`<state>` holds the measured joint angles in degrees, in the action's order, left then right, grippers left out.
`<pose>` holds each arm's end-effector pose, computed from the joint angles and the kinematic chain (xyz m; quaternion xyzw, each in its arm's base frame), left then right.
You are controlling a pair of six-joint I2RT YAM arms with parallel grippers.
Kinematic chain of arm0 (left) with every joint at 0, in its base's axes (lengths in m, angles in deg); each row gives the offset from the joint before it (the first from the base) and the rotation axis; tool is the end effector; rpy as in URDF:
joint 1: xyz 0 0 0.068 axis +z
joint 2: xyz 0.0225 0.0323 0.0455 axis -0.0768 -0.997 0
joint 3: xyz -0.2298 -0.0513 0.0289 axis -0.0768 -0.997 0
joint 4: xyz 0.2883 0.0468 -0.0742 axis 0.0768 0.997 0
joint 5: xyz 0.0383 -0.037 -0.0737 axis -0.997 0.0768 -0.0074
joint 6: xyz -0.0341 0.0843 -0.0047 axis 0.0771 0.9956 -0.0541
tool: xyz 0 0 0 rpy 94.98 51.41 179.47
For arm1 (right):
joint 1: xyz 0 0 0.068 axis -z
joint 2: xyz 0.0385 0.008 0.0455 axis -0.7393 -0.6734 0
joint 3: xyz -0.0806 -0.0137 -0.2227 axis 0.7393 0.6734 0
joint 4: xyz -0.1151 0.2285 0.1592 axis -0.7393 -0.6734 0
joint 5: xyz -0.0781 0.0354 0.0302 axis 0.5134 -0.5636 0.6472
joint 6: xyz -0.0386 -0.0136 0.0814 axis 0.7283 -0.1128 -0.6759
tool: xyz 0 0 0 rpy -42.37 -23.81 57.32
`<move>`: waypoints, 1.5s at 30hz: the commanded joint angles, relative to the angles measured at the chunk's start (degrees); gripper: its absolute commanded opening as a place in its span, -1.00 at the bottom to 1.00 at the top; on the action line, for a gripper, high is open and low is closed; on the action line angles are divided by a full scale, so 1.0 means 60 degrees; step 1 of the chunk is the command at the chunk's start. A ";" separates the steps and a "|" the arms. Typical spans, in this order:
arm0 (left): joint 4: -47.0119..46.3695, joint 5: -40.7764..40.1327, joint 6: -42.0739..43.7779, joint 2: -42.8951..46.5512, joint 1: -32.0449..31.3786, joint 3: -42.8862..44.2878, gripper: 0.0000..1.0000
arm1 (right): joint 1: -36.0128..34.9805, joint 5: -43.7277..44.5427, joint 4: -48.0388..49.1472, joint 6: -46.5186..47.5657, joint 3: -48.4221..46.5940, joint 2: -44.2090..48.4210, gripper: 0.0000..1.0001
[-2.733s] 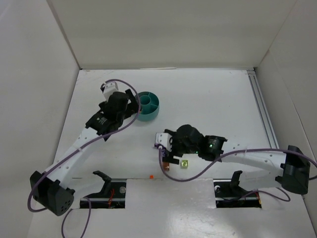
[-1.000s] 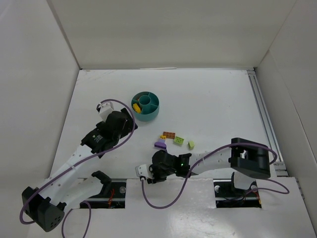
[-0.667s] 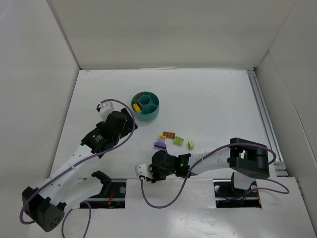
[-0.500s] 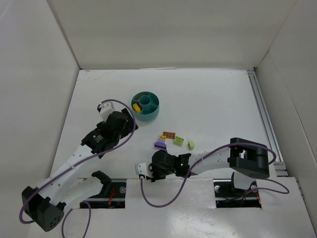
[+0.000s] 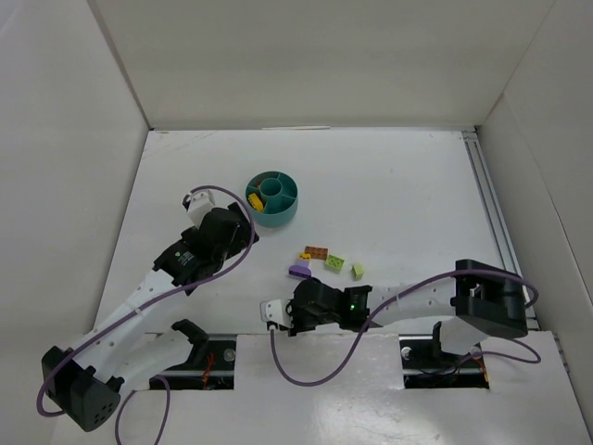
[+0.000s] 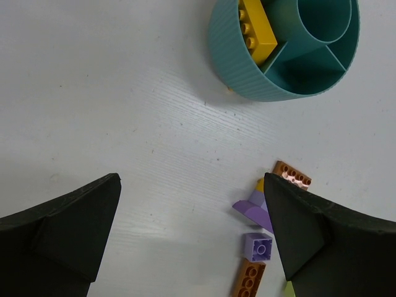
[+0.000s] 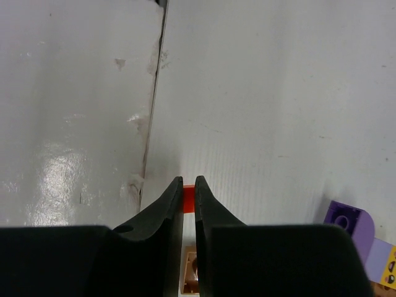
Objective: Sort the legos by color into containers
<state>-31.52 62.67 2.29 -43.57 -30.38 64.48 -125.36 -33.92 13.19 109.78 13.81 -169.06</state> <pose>0.2545 -0.1360 0.2320 -0.1995 0.8576 -0.1499 0.4497 0.0720 0.3724 0.0708 -0.7168 0.5488 0.2364 0.3592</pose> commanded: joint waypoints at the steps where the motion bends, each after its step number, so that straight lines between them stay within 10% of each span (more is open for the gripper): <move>1: 0.0107 -0.0195 -0.0056 0.0056 -0.0033 -0.0072 0.99 | -0.0059 0.0227 0.0247 -0.0028 0.0034 0.0529 -1.00; 17: 0.0663 -0.1660 -0.0891 0.0612 0.0274 0.1026 0.99 | 0.2282 0.0331 -0.1420 0.1230 -0.3479 0.0780 -1.00; 32: -0.1855 0.0111 -0.0174 -0.0325 0.3086 0.1321 0.99 | 0.4906 -0.1150 -0.3883 0.2038 -1.1166 -0.4196 -1.00; 45: -0.2266 0.0302 0.0047 -0.0691 0.3674 0.1217 0.99 | 0.5302 -0.1472 -0.5230 0.2038 -1.4483 -0.7247 -1.00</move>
<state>-43.34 63.96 1.73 -47.06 -8.72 70.41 -93.45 -41.15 -16.05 121.61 -69.22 -212.18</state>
